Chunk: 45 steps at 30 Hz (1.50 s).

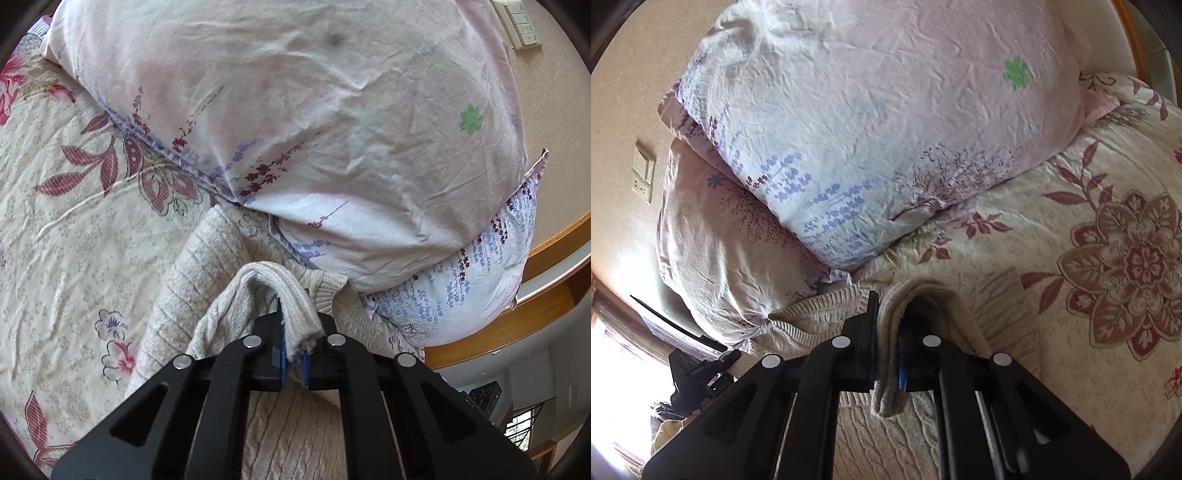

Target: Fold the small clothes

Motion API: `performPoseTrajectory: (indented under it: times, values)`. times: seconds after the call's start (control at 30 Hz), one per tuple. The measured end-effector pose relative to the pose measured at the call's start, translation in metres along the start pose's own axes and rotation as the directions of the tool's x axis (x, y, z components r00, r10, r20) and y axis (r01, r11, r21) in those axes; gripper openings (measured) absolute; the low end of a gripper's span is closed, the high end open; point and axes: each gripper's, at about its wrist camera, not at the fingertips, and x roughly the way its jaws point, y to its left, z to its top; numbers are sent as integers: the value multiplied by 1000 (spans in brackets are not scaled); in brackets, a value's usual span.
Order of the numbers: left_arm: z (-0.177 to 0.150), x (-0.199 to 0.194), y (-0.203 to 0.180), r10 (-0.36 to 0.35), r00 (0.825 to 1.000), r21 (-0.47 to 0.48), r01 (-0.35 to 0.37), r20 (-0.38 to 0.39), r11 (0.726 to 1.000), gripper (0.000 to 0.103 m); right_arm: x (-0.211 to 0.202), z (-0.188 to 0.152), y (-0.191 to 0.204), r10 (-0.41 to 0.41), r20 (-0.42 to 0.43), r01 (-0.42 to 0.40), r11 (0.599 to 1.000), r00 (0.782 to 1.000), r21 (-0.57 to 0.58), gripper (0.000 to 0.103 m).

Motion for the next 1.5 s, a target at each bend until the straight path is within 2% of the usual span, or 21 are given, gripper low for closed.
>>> performPoseTrajectory:
  times: [0.1,0.27,0.33,0.4,0.47,0.5,0.53,0.57,0.63,0.77,0.9,1.0,1.07,1.13,1.2,1.37,1.5]
  values:
    - [11,9,2,24,999,-28,-24,25,999,6,17,4,-12,-26,-6,27,998,1000,48,8]
    - [13,32,12,65,998,-86,-65,-2,994,6,48,-3,-44,-70,-78,85,972,994,220,9]
    - [12,35,12,76,997,-91,-75,1,993,10,52,-3,-48,-60,-88,81,962,994,260,11]
    - [11,38,13,69,998,-99,-68,3,993,18,54,0,-49,-41,-99,67,958,994,280,21]
    - [11,40,9,50,999,-101,-49,10,994,28,54,2,-47,-6,-95,33,955,995,295,47]
    - [11,42,5,36,999,-101,-34,17,994,37,55,4,-45,6,-90,21,955,996,296,53]
    - [11,41,2,25,999,-103,-22,24,994,44,54,5,-41,18,-85,8,957,996,291,66]
    - [11,41,-1,17,999,-105,-14,27,994,47,54,6,-37,20,-83,4,960,996,280,73]
    - [11,38,-7,10,1000,-107,-7,28,994,56,55,7,-28,5,-97,19,968,995,252,78]
    - [9,19,-9,8,1000,-88,-6,23,996,63,52,1,-16,-21,-118,45,977,993,208,83]
    - [7,-3,-2,75,997,-32,-74,7,997,69,50,-11,-1,-82,-160,104,986,984,130,84]
    - [7,-5,5,155,986,36,-153,-58,988,70,54,-25,26,-165,-196,168,986,967,-4,94]
    - [6,-4,9,212,971,93,-203,-107,975,70,59,-28,40,-239,-213,221,969,947,-107,102]
    - [4,1,10,254,957,151,-232,-144,961,70,69,-38,59,-316,-222,270,939,922,-213,102]
    - [1,8,10,265,947,187,-231,-184,955,70,76,-52,76,-362,-228,289,910,904,-297,102]
    - [0,18,4,261,947,255,-210,-187,944,70,93,-81,99,-430,-217,315,853,876,-416,102]
    - [4,23,5,231,955,267,-177,-184,947,70,112,-90,115,-514,-168,378,780,841,-498,102]
